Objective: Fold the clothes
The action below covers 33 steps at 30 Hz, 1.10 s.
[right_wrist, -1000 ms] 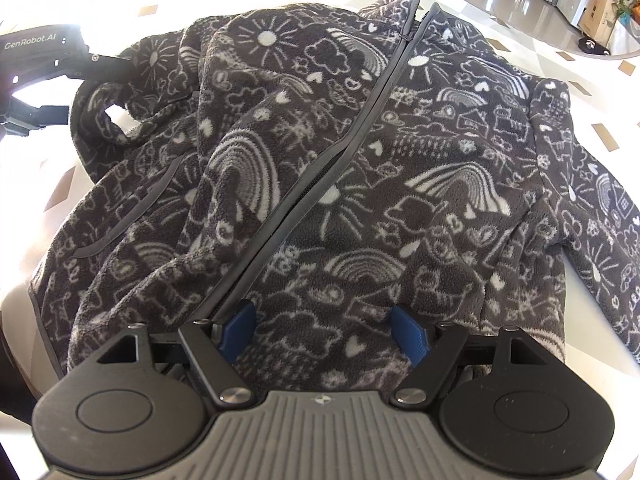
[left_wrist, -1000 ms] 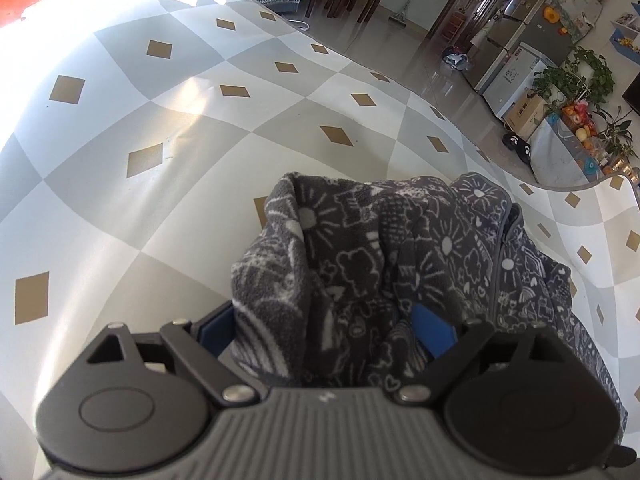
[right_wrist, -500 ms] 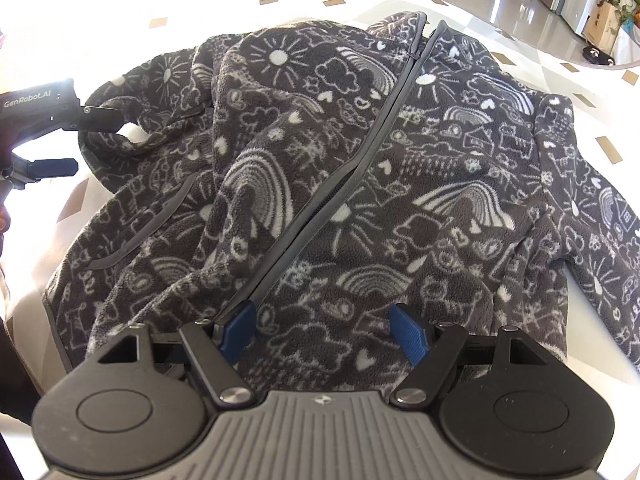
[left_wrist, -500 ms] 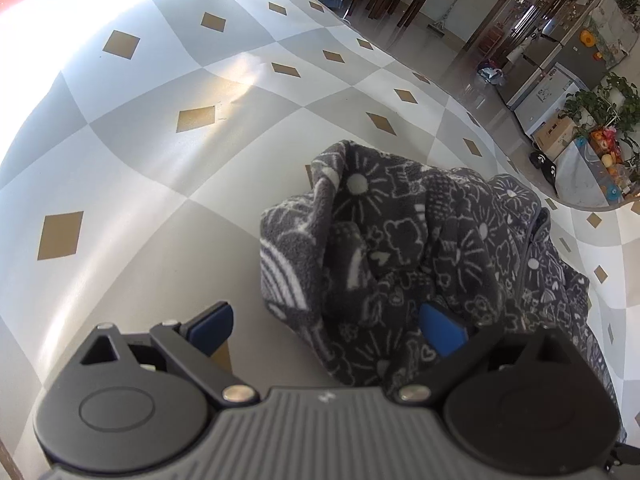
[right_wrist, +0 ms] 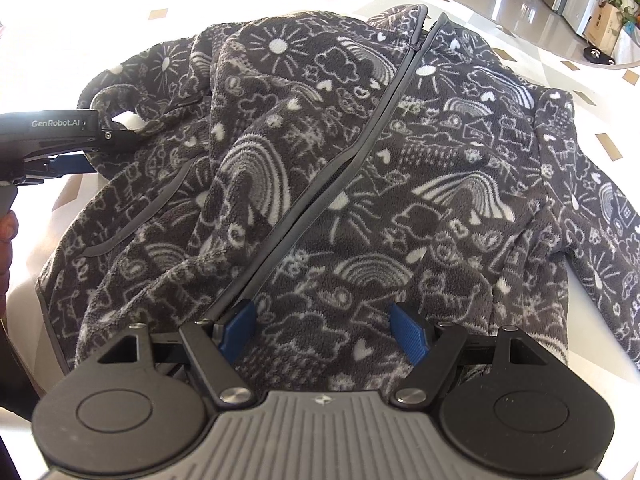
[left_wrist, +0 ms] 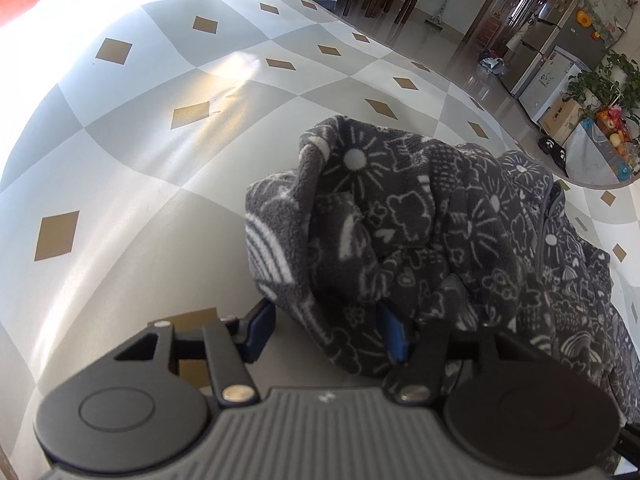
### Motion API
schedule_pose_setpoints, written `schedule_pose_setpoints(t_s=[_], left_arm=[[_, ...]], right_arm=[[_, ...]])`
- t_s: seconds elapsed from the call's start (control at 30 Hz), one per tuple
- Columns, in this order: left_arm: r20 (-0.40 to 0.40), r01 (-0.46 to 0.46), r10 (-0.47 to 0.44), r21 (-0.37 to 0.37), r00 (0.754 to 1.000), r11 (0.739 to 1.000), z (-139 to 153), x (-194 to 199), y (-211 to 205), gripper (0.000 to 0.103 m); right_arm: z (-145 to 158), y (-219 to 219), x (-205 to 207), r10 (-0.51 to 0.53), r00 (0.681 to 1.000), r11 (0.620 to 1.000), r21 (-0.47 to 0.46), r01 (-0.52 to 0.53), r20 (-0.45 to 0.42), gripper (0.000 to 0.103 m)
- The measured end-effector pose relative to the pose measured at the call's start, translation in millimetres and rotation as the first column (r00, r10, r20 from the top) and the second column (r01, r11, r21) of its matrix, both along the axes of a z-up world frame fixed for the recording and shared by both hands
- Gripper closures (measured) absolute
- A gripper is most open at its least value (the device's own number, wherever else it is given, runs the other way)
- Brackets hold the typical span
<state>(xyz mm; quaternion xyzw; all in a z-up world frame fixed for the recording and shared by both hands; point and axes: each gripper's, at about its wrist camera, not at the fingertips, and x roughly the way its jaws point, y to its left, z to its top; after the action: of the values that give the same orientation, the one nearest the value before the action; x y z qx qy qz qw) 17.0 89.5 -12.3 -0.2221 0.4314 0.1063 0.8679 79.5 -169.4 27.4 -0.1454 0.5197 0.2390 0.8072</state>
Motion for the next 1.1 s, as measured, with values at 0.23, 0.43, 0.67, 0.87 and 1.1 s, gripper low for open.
schedule_pose_setpoints(t_s=[0.23, 0.43, 0.67, 0.87, 1.1], left_arm=[[0.019, -0.066, 0.064, 0.164, 0.998, 0.984, 15, 7, 10, 0.089], [0.133, -0.273, 0.239, 0.403, 0.962, 0.874, 58, 17, 47, 0.085], [0.123, -0.271, 0.245, 0.297, 0.962, 0.915, 63, 13, 59, 0.066], [0.014, -0.174, 0.174, 0.14, 0.985, 0.975, 29, 8, 48, 0.057], [0.023, -0.039, 0.036, 0.153, 0.999, 0.988, 20, 9, 21, 0.049]], right_arm=[[0, 0, -2, -0.001, 1.0, 1.0, 0.001, 0.001, 0.0, 0.029], [0, 0, -1, -0.001, 1.0, 1.0, 0.002, 0.001, -0.003, 0.029], [-3, 2, -1, -0.005, 1.0, 1.0, -0.005, 0.005, -0.004, 0.028], [-6, 1, -2, -0.004, 1.0, 1.0, 0.0, 0.004, 0.0, 0.028], [-6, 5, -3, -0.004, 1.0, 1.0, -0.011, 0.004, 0.007, 0.027]])
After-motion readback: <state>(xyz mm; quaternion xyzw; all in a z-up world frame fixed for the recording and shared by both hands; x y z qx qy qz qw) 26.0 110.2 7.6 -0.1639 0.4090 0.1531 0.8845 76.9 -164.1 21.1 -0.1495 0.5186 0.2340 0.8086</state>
